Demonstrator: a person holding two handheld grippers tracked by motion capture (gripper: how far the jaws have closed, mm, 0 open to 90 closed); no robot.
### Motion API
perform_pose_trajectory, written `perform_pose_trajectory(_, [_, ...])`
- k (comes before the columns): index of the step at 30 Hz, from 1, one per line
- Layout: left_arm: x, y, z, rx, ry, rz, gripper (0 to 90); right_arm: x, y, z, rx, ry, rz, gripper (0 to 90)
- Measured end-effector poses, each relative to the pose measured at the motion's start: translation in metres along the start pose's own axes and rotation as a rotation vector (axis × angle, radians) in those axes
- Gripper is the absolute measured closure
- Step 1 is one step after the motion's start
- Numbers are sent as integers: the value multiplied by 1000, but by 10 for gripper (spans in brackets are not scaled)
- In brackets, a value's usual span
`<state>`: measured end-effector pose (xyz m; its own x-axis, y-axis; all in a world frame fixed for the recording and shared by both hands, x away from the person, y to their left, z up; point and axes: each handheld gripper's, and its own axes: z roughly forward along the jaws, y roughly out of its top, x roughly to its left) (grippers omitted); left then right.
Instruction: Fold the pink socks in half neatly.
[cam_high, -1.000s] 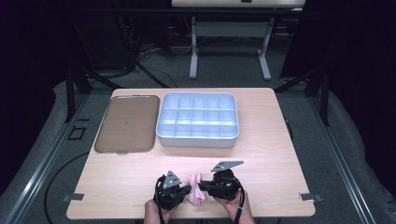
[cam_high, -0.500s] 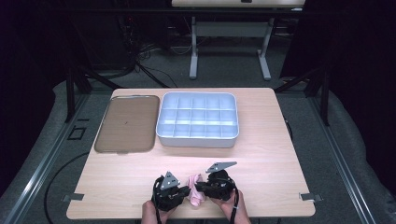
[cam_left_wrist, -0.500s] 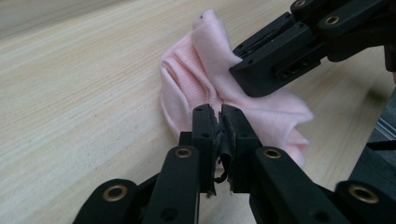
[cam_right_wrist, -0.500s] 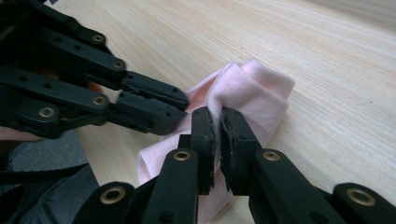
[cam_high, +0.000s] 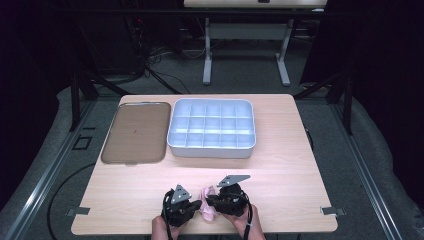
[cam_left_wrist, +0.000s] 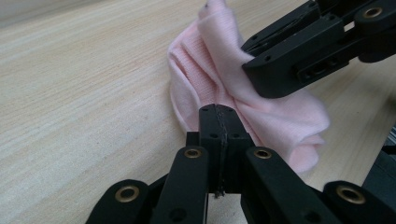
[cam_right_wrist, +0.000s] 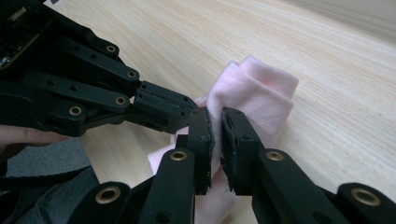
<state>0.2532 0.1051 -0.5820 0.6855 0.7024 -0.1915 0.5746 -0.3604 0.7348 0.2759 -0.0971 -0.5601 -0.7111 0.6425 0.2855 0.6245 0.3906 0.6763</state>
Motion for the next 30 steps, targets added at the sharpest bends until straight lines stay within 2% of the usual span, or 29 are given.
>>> perform_pose_trajectory(3, [3, -1, -1, -7, -19, -7, 899, 1, 1, 3, 6, -2, 3, 816])
perform_pose_trajectory(7, [15, -7, -1, -44, -93, -89, 899, 2, 1, 7, 29, -18, -12, 825])
perform_pose_trajectory(8, [15, -8, -1, -48, -97, -93, 899, 2, 1, 8, 28, -20, -13, 826])
perform_pose_trajectory(12, [14, -5, -1, -29, -90, -65, 898, 5, 2, 9, 46, -39, -34, 833])
perform_pose_trajectory(15, [14, -4, -1, -25, -94, -69, 898, 8, 3, 10, 55, -59, -46, 839])
perform_pose_trajectory(17, [14, -1, -3, -24, -77, -57, 898, 9, 4, 10, 73, -70, -57, 843])
perform_pose_trajectory(20, [14, 8, -12, -41, -57, -38, 898, 9, 4, 11, 69, -65, -50, 844])
perform_pose_trajectory(23, [12, 23, -19, -53, -41, 10, 897, 8, 4, 10, 76, -63, -48, 844])
perform_pose_trajectory(26, [9, 41, -19, -56, -45, 46, 897, 8, 4, 10, 71, -59, -46, 844])
perform_pose_trajectory(28, [4, 52, -14, -38, -55, 82, 895, 8, 3, 10, 69, -57, -43, 844])
perform_pose_trajectory(30, [-2, 59, -6, 1, -41, 119, 892, 8, 3, 10, 70, -62, -46, 844])
